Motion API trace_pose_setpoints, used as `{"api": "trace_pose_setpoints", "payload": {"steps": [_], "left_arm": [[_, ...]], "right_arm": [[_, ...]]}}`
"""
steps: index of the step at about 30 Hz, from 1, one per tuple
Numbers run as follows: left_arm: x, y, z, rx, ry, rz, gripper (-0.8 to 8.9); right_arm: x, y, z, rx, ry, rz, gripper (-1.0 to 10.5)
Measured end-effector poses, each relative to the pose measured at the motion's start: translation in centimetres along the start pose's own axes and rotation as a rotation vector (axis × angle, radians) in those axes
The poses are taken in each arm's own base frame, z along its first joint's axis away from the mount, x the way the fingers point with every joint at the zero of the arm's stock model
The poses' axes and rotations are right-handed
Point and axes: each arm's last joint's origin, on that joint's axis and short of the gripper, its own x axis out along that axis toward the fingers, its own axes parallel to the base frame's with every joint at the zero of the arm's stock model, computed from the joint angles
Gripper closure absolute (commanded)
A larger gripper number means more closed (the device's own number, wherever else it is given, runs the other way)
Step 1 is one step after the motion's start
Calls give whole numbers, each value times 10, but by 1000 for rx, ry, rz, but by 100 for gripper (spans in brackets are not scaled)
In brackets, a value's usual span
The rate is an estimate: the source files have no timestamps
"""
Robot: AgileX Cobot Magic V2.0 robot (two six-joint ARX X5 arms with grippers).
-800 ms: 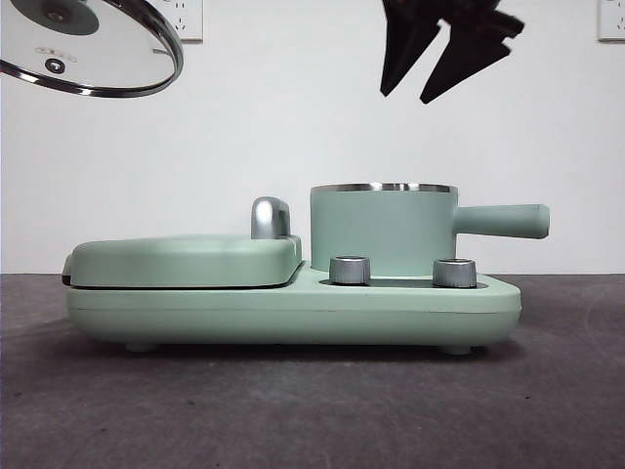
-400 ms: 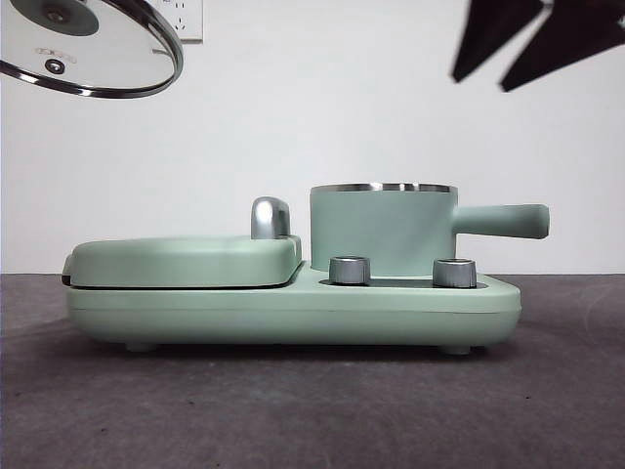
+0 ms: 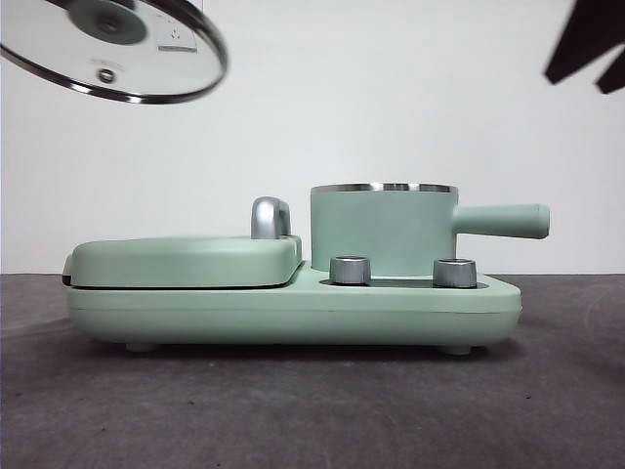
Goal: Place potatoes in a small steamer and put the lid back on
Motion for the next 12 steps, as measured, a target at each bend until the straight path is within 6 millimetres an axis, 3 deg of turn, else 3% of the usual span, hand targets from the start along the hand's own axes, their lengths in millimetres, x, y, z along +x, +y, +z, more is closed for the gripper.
{"api": "trace_pose_setpoints", "payload": {"steps": [6, 12], "left_arm": [[36, -4, 11, -1, -71, -58, 804], [84, -13, 15, 7, -141, -103, 804]], "right_arm": [[-15, -3, -4, 3, -25, -20, 661], [-16, -3, -4, 4, -31, -20, 661]]}}
